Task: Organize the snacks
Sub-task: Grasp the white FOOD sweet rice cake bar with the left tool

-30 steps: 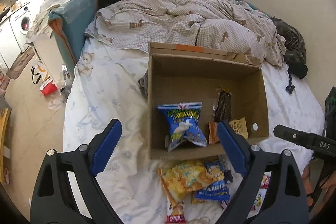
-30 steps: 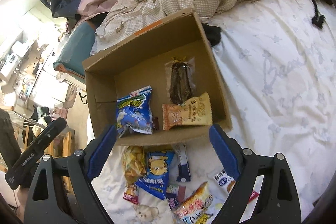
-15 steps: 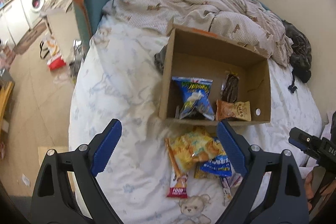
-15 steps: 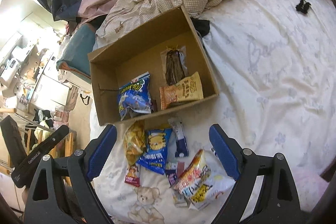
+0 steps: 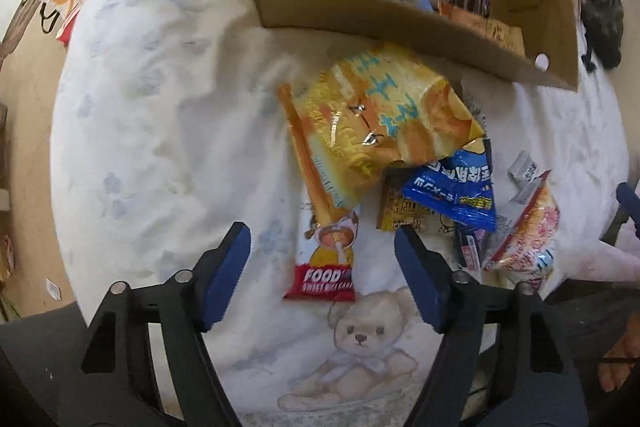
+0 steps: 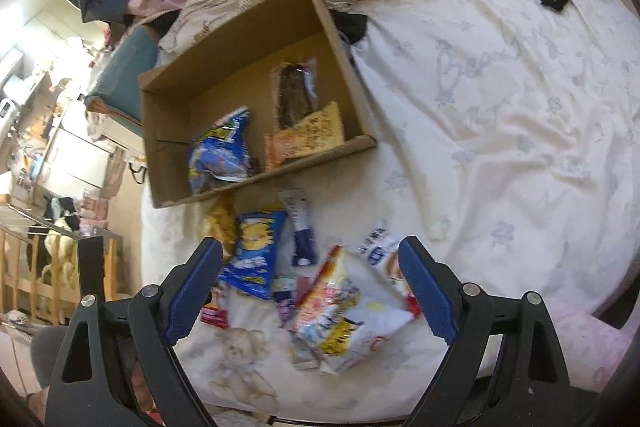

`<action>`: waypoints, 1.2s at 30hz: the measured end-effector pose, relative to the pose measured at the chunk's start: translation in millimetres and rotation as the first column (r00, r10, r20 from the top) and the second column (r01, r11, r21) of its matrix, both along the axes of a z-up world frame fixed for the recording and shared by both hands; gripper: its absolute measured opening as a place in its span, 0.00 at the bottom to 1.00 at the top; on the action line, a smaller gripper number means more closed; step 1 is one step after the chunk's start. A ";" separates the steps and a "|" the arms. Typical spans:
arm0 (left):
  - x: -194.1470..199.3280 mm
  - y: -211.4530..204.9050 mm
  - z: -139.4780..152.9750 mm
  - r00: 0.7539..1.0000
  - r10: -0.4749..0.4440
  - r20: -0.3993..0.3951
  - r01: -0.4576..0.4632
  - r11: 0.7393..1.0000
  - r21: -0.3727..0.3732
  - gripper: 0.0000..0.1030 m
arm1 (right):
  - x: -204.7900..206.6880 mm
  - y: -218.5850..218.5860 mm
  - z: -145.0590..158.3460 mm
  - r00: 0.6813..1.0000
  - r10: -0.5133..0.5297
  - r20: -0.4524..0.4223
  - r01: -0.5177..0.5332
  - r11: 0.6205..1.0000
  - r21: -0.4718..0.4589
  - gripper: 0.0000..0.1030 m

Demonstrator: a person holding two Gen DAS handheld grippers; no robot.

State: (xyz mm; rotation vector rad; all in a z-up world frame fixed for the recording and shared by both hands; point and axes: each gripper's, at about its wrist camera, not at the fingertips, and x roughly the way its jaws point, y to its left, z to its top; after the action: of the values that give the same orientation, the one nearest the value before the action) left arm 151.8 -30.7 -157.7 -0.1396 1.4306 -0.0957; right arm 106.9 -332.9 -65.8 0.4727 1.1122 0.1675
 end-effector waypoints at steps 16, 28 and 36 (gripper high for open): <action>-33.6 -31.8 -11.2 0.984 -0.167 -0.057 0.170 0.984 0.043 0.26 | 7.7 9.1 -1.0 1.000 0.014 -0.007 -0.014 1.000 -0.002 0.89; -95.4 -26.8 58.6 0.975 -0.187 0.123 0.190 0.982 -0.014 0.26 | 0.5 40.1 -33.2 0.965 0.189 -0.180 -0.208 0.974 -0.093 0.89; -72.6 5.6 86.5 0.966 -0.090 0.244 0.081 0.996 0.046 0.26 | -6.1 78.4 -74.9 0.878 0.326 -0.351 -0.422 0.873 -0.245 0.89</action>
State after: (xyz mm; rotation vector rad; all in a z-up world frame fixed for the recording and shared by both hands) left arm 79.2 -25.0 -71.2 -0.0350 1.1900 -0.1533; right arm 100.8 -254.5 -140.6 -0.0185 1.4985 0.2623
